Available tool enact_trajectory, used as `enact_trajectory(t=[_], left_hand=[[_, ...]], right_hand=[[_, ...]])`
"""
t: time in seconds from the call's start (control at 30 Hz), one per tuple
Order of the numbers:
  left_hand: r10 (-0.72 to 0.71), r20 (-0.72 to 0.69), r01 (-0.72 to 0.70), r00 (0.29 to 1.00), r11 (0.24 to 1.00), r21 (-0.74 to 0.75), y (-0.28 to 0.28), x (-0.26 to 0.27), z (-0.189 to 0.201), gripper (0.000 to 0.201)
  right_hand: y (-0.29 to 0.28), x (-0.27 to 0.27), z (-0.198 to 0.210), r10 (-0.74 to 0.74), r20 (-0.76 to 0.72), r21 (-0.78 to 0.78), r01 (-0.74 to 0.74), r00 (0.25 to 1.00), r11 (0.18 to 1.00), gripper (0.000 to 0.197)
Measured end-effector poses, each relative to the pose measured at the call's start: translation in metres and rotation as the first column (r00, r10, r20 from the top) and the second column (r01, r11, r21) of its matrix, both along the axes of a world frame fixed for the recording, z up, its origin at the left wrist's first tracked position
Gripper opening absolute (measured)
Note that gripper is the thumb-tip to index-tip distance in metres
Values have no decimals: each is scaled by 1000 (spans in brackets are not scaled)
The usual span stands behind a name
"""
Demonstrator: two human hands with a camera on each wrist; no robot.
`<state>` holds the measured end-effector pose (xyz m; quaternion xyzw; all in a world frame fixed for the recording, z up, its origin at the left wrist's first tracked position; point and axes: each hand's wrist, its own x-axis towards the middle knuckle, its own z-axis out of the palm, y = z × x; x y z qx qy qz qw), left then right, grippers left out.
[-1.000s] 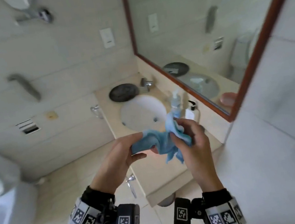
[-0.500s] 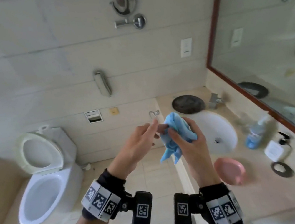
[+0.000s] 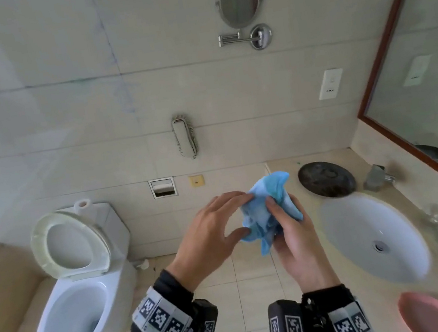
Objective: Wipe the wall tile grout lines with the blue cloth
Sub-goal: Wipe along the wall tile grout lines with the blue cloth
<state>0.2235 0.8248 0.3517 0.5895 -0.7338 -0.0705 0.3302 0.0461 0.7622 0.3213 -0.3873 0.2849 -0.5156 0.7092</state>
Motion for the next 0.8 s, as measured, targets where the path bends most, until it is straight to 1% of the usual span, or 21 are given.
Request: enact_trajectory(t=[0.07,0.13,0.2,0.27,0.43,0.47,0.53,0.57,0.63,0.67,0.73,0.8], left_hand=[[58,16,-57,998,996,-62,-25,24,-1,60],[117,4,-116,993,984,-133,-50,50,0,47],[178,24,-171,984,970,-174,-78,78,2,40],[241,48,-230,969,958,-169,-105,108,6,39],[382,51,-375,923,920,-116,-160,191,24,37],[397,72,-390,915,915,-102,-168,208,29,38],[384,149,-380,911,923,-57,-181,240,35,40],[383,184,-383,905,923,-37,-190,260,37,41],[381,222,-391,898,920,2,-196,282,42,43],[402,222,-414,888,910,10,-201,297,45,43],[446,210,-450,870,893,-29,-213,324,50,41],[493,156,-487,856,870,-78,-225,353,57,38]], right_hand=[[-27,28,2,71,22,-2,-71,997,997,41],[-55,59,4,140,27,-20,-139,990,990,42],[-86,92,4,209,50,-35,-207,977,978,43],[-118,128,9,289,60,-31,-287,956,957,42],[-195,215,26,433,-13,-102,-432,901,896,45],[-208,232,28,447,-2,-106,-444,895,889,44],[-230,264,26,441,22,-89,-437,897,895,45],[-244,285,25,432,12,-87,-429,902,899,48],[-256,305,22,405,-32,-98,-406,914,909,53],[-266,319,21,400,-34,-98,-401,916,911,54],[-281,348,23,368,-47,-108,-371,929,922,52],[-294,380,30,341,-61,-147,-346,938,927,53]])
